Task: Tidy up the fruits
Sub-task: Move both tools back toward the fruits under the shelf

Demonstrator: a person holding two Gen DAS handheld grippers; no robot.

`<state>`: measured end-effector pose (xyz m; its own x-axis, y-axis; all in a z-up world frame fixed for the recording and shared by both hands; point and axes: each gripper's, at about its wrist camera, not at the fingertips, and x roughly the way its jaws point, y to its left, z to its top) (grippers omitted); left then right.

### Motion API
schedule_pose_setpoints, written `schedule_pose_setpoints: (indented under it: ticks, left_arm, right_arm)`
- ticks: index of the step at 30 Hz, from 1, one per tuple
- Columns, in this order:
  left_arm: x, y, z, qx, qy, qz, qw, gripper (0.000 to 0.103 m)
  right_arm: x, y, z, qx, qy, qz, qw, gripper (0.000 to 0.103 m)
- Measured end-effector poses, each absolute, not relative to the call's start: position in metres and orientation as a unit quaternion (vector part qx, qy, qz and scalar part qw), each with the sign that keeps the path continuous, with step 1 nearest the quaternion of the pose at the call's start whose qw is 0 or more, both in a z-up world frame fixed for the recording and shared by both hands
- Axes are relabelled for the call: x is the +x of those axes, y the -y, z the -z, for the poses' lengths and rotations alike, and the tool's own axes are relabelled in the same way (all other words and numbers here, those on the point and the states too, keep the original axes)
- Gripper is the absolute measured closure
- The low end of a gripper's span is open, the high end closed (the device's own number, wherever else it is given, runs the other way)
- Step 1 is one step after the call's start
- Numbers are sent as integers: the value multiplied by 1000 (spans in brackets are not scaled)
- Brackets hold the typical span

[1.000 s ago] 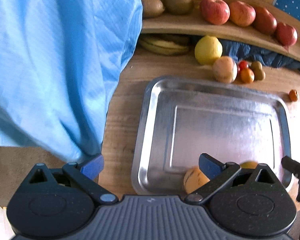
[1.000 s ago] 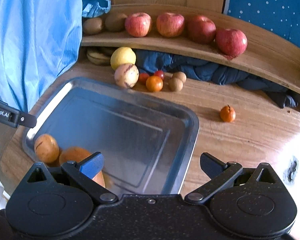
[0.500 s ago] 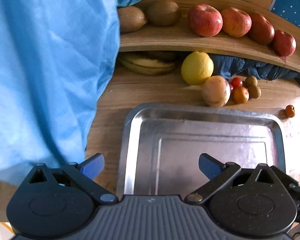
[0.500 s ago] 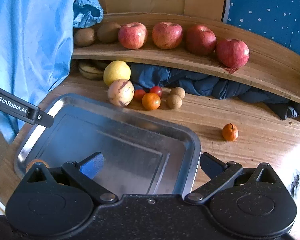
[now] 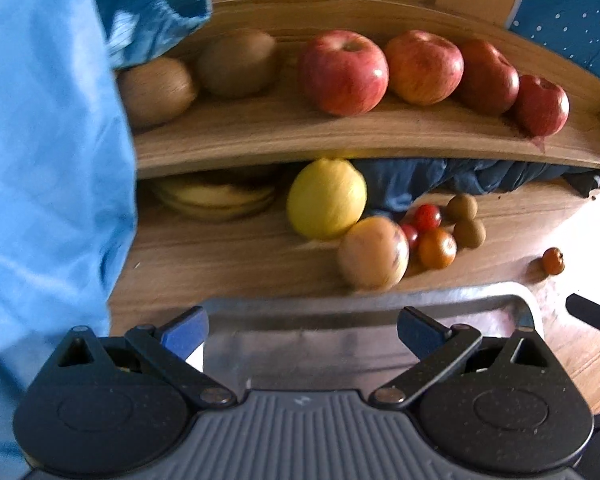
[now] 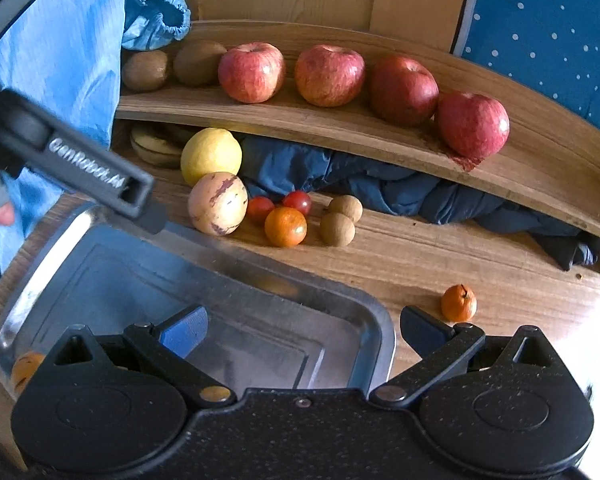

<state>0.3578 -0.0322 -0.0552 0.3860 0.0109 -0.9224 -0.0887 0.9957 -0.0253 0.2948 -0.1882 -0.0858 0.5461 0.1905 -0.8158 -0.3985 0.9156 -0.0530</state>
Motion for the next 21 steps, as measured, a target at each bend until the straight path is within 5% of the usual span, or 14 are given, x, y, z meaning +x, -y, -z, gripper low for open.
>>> schedule_pose_setpoints:
  ticks: [21]
  left_arm:
    - [406, 36, 80, -94, -569, 13, 817, 1]
  right_arm:
    - [341, 153, 105, -180, -414, -168, 876, 7]
